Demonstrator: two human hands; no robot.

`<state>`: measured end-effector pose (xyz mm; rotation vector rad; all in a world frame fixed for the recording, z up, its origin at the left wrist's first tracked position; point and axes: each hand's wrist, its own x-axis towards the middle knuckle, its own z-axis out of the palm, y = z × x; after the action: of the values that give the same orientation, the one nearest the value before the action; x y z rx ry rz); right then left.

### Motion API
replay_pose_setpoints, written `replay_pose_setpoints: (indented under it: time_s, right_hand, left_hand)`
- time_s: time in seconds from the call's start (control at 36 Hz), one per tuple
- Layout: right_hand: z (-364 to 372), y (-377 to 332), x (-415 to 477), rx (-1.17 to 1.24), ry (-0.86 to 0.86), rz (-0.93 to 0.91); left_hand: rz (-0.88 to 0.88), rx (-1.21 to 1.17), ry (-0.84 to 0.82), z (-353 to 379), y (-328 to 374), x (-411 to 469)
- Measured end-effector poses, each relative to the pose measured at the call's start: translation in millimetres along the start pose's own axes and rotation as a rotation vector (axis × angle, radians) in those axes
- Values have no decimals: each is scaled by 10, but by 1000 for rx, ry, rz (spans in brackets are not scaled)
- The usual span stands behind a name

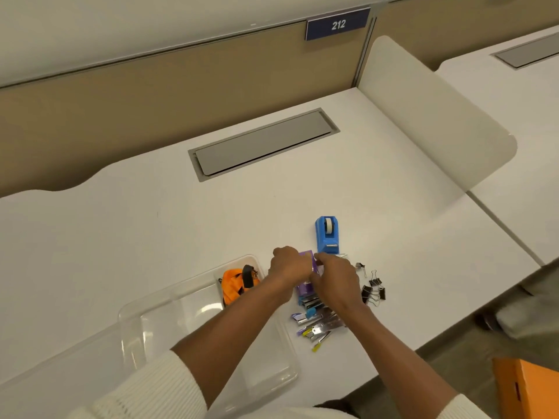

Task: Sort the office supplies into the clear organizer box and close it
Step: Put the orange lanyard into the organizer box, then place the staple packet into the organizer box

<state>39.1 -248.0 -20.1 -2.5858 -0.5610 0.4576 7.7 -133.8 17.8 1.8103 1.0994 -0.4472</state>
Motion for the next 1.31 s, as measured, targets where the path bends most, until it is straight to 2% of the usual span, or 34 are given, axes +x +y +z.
replay_pose_setpoints:
  time_s: [0.08, 0.14, 0.33, 0.42, 0.5, 0.67, 0.94, 1.14, 1.31]
  right_hand:
    - [26, -50, 19, -65, -23, 23]
    - [69, -71, 21, -39, -6, 21]
    - [119, -107, 45, 168, 43, 106]
    - [77, -87, 76, 231, 34, 119]
    - [4, -61, 138, 310, 41, 145]
    - [-115, -55, 207, 636, 33, 217]
    - [-195, -314, 57, 859, -125, 202]
    - [-130, -822, -223, 891, -250, 42]
    - [153, -1243, -352, 789, -358, 6]
  left_hand:
    - [-155, -244, 15, 65, 45, 18]
    - [-171, -392, 24, 76, 35, 38]
    - [-201, -590, 39, -11, -53, 23]
    - [-192, -567, 58, -22, -87, 11]
    - [-128, -440, 106, -25, -100, 8]
    - [56, -223, 225, -70, -90, -9]
    - [250, -146, 282, -547, -335, -241]
    - [205, -275, 441, -1011, -826, -597]
    - [92, -316, 619, -1284, -1294, -796]
